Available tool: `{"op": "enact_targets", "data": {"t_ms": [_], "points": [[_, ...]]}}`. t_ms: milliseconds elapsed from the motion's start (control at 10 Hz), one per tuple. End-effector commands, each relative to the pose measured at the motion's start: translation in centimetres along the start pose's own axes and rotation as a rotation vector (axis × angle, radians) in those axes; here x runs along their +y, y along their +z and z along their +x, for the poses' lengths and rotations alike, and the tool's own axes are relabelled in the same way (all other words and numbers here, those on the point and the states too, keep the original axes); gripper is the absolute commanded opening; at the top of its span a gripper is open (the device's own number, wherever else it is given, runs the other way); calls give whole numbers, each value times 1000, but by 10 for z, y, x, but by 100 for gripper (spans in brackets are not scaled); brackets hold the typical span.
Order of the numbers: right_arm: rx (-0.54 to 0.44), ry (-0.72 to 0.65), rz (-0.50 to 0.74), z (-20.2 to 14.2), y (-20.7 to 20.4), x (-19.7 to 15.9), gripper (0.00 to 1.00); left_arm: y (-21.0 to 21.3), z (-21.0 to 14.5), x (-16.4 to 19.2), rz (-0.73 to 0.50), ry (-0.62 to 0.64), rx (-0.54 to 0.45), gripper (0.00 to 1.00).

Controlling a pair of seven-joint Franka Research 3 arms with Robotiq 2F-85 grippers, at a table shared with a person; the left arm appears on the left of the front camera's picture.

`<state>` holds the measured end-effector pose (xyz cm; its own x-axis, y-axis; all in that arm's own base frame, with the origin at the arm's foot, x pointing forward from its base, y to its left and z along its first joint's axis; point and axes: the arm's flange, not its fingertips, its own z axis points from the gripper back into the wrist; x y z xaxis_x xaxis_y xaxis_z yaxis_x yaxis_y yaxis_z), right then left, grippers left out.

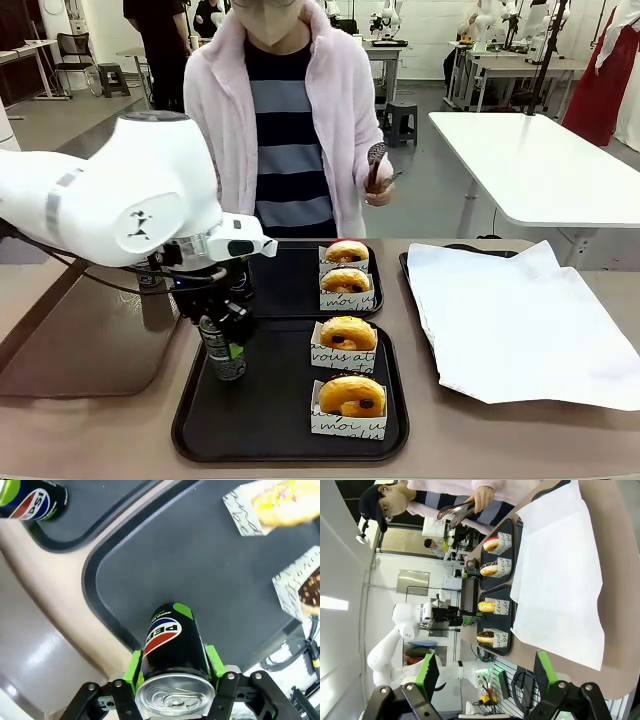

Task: Set up donuts and drinks on trays.
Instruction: Pick up one Pepsi coke from the Handle tray and place it on the Flat Tray without a Pepsi coke.

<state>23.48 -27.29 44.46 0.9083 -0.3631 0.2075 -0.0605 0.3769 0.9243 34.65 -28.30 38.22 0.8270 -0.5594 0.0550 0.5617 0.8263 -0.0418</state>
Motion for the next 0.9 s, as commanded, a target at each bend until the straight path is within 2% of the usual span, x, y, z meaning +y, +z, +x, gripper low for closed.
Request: {"op": "enact_targets", "data": {"t_ms": [0, 200, 300, 500, 600, 800], "points": [[-6, 18, 19, 0, 1, -1, 100, -6, 15, -1, 29, 25, 8, 59], [-6, 18, 19, 0, 1, -1, 100, -13, 18, -1, 45, 33, 21, 59], [-6, 18, 19, 0, 1, -1, 100, -12, 18, -1, 35, 32, 25, 100], [-6, 18, 19, 0, 1, -1, 100, -11, 16, -2, 31, 44, 23, 100], [-6, 18, 19, 0, 1, -1, 100, -9, 15, -2, 33, 45, 25, 82], [-6, 18, 19, 0, 1, -1, 100, -7, 12, -3, 26, 50, 24, 100]]}}
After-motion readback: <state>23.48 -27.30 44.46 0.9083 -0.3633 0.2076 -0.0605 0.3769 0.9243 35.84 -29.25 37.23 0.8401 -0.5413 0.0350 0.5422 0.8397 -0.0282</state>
